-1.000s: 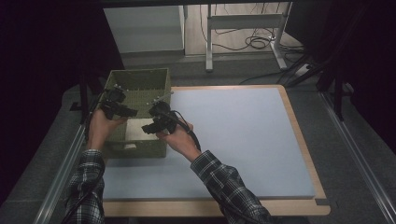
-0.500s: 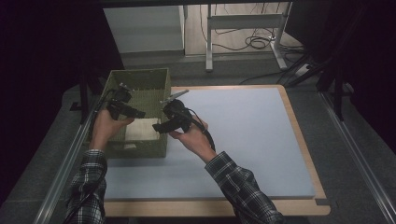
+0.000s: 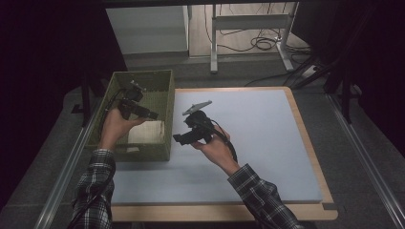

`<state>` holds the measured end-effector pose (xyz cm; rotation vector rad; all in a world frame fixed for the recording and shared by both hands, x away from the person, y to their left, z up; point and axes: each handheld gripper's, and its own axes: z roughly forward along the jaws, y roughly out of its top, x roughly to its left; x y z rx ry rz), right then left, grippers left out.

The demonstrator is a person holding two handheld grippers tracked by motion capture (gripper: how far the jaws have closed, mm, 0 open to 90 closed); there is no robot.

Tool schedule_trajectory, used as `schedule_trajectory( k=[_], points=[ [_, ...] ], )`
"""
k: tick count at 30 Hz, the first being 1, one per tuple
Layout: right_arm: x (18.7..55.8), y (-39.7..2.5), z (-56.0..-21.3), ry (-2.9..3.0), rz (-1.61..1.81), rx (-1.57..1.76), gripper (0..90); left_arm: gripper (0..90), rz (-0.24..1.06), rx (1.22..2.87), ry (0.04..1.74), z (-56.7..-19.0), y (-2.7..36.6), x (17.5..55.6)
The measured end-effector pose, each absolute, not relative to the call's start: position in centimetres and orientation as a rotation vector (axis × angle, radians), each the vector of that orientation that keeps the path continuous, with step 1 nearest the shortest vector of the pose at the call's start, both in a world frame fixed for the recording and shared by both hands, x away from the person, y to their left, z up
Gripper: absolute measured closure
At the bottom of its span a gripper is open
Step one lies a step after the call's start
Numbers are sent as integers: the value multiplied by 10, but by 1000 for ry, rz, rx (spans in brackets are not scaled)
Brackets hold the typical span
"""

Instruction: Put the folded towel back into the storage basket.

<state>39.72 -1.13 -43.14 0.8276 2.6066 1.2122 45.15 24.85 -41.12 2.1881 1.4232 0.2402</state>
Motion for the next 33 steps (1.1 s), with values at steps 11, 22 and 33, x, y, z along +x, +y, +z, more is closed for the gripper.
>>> schedule_trajectory(
  k=[11,22,33],
  points=[
    [400,-59,-459,2599,1121,854,175,100,220,2163,1385,-398,229,445],
    [392,-95,-479,2598,1057,844,115,40,238,2195,1293,-400,184,441],
    [380,-140,-486,2570,1060,876,93,28,255,2242,1163,-403,131,427]
  ],
)
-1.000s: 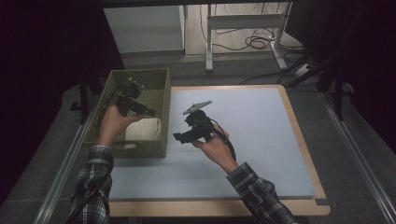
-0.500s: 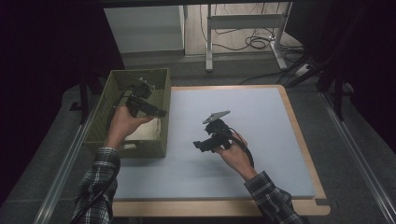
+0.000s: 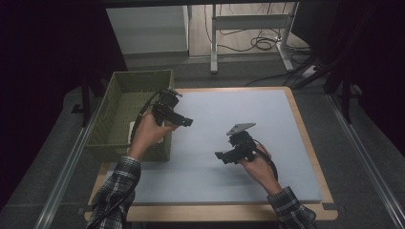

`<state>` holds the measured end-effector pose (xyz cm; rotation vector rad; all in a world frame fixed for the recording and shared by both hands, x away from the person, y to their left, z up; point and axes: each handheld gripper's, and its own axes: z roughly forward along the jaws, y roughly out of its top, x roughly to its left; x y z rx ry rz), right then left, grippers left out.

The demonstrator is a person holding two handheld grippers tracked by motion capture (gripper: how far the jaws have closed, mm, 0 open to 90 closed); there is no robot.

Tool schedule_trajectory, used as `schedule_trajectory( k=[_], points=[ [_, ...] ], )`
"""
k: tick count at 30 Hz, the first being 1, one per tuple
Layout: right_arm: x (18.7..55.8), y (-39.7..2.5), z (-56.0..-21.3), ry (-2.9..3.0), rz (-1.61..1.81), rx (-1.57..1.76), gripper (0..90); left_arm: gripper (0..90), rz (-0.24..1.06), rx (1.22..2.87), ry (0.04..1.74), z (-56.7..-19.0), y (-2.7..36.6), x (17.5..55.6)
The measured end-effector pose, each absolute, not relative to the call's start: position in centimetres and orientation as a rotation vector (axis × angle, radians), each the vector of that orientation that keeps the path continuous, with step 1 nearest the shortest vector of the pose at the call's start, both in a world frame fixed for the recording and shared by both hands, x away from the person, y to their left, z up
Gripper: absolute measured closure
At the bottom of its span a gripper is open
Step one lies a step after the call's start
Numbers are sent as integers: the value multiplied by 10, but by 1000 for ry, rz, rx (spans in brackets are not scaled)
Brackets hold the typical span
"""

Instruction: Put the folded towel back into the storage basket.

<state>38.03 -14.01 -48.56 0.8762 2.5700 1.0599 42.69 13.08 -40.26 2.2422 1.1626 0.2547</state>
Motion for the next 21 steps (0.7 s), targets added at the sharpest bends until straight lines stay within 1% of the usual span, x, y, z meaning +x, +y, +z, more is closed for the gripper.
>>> schedule_trajectory(
  k=[10,21],
  points=[
    [367,-184,-486,2544,1057,917,91,25,251,2271,1020,-417,81,405],
    [350,-223,-493,2506,1067,968,91,25,206,2268,897,-448,46,375]
  ],
)
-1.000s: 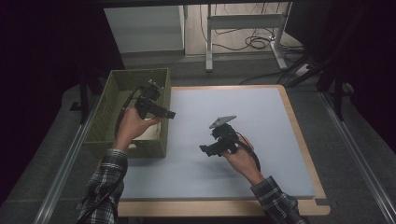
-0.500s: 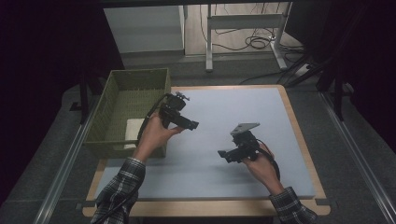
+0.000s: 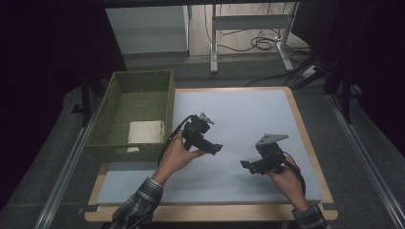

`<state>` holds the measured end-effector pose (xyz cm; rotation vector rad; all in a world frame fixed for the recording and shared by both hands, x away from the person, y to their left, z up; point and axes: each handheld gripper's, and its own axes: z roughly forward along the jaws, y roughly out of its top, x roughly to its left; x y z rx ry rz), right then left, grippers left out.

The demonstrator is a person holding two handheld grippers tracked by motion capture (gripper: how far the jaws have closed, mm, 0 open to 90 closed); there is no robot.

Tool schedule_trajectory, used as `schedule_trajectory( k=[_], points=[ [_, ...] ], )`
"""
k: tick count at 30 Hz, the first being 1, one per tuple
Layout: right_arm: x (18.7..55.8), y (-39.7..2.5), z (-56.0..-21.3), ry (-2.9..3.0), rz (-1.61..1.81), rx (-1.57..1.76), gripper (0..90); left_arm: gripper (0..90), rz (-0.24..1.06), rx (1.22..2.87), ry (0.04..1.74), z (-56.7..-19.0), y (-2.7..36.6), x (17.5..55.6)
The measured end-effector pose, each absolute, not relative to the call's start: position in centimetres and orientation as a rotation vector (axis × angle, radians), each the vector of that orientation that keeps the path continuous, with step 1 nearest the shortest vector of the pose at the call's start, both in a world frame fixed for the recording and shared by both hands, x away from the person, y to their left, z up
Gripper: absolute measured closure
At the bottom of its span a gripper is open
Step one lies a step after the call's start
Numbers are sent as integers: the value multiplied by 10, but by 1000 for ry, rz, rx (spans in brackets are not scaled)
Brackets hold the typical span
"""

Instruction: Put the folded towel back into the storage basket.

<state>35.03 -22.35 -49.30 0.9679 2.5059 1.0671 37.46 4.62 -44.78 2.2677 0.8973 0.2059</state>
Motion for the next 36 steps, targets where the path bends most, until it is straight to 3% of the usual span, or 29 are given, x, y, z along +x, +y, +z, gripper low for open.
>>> schedule_trajectory(
  k=[14,26,36],
  points=[
    [332,-250,-512,2477,1020,940,83,24,230,2258,842,-497,51,327],
    [326,-247,-532,2503,1017,893,61,24,263,2283,885,-540,69,303],
    [325,-246,-534,2497,999,896,45,3,300,2235,855,-547,72,299]
  ],
)
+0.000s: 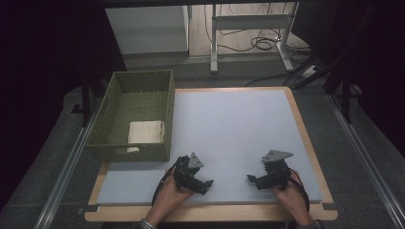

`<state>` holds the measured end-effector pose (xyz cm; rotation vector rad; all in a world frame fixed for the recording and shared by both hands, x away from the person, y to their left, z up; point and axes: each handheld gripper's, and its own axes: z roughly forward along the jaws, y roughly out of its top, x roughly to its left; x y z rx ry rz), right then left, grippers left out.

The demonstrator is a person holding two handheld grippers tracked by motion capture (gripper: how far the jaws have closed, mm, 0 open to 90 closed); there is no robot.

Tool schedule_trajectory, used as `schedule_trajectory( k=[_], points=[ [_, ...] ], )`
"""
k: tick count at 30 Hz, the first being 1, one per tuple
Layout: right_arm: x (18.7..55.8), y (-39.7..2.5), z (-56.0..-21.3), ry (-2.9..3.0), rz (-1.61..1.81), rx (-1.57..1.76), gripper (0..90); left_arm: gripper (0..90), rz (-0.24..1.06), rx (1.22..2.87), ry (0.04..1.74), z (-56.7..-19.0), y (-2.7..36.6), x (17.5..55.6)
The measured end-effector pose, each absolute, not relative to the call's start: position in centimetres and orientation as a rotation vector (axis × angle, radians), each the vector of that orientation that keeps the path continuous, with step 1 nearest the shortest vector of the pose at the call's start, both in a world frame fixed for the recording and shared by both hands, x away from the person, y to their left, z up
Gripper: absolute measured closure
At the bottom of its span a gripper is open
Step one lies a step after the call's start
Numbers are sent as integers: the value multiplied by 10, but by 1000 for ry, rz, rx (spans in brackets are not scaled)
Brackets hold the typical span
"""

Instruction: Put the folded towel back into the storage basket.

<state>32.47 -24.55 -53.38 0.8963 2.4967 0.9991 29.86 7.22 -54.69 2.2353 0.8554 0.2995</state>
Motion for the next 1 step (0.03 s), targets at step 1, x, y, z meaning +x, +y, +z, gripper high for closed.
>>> schedule_trajectory(
  k=[1],
  points=[
    [325,-245,-534,2496,1002,902,45,3,300,2235,854,-547,72,298]
  ],
)
